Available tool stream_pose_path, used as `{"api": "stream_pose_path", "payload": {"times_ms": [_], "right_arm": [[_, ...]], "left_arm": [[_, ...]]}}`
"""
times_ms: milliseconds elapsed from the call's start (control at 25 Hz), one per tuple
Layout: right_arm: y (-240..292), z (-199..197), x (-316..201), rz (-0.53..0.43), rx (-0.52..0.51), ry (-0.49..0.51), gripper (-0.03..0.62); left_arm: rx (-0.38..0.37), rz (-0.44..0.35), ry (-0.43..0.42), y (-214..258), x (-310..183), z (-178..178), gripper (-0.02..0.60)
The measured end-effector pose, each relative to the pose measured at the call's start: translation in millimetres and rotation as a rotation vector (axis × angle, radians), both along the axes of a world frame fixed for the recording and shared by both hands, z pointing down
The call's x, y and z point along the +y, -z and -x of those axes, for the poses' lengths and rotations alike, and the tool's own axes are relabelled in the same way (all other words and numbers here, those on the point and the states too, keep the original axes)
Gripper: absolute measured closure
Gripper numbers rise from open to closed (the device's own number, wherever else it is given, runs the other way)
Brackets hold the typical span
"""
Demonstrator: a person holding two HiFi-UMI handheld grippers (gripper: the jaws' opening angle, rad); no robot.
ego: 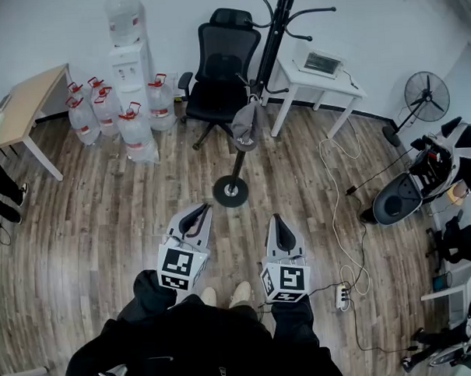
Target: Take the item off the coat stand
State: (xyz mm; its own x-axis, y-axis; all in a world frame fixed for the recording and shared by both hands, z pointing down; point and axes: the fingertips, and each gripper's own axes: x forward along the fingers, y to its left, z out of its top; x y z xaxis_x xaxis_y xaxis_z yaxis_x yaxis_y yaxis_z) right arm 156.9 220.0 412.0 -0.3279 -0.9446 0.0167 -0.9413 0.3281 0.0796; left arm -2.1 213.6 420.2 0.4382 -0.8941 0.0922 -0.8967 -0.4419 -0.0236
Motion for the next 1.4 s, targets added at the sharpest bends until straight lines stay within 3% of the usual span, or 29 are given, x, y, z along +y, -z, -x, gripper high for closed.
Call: {"api": "stream_pose_path", "payload": {"times_ms": [400,880,1400], "right_arm": [[-1,12,5,0.001,-0.017,0.011,0.578],[-5,33,-35,0.012,-0.005,0.066,0.577],[-15,53,-166,0.018,-0.024,0.085,0.577]], "left_arm": [[0.01,-0.009,0.015,3,3,13,0.545],[0.004,-0.005,0.089,2,-22,39,0.545],[-0.016,0.002,0.12,-3,-147,63,0.545]]}}
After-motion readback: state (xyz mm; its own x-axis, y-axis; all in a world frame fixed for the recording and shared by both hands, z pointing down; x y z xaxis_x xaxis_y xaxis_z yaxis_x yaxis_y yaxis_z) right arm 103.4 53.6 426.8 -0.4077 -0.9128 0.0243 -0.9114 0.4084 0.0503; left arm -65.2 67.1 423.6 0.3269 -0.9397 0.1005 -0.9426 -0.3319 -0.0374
